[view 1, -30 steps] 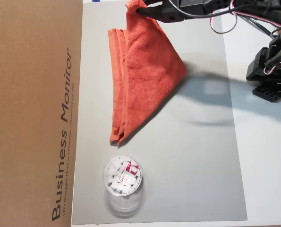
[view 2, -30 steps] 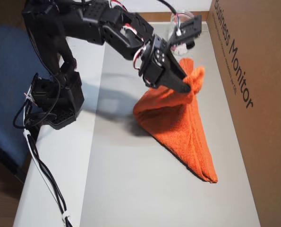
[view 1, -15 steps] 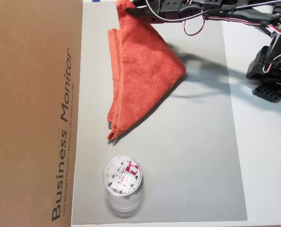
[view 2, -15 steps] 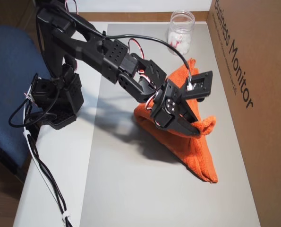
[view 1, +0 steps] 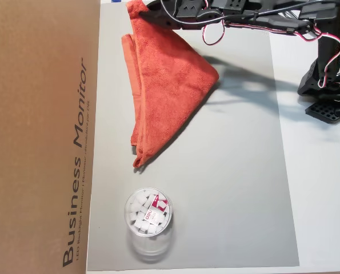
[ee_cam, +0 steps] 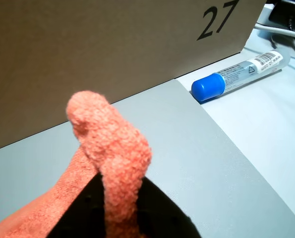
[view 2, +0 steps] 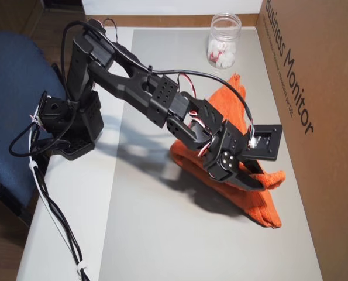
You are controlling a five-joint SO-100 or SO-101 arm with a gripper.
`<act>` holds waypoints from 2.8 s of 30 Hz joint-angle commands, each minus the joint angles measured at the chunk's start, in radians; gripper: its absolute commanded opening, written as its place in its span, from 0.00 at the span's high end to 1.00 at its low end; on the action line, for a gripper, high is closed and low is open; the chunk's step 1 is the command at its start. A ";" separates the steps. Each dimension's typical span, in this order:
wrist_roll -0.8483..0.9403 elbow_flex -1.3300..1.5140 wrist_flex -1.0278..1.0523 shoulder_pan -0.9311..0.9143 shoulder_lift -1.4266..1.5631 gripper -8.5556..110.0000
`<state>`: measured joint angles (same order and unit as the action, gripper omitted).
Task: Fold the blanket.
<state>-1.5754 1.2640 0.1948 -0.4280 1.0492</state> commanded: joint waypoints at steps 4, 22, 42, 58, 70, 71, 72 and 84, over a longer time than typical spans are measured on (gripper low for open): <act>-0.029 -0.109 -0.021 -0.020 -0.067 0.93; -0.502 -0.196 -0.021 -0.006 -0.210 0.93; -0.673 -0.330 -0.023 -0.012 -0.328 0.91; -0.489 -0.273 -0.008 -0.017 -0.184 0.78; -0.187 -0.075 -0.021 -0.046 0.055 0.84; -0.179 -0.078 -0.023 -0.046 0.055 0.87; -0.170 -0.078 -0.023 -0.046 0.055 0.89; -0.160 -0.170 -0.149 -0.038 -0.141 0.93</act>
<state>-1.7380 1.1612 0.0951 -0.4725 0.9173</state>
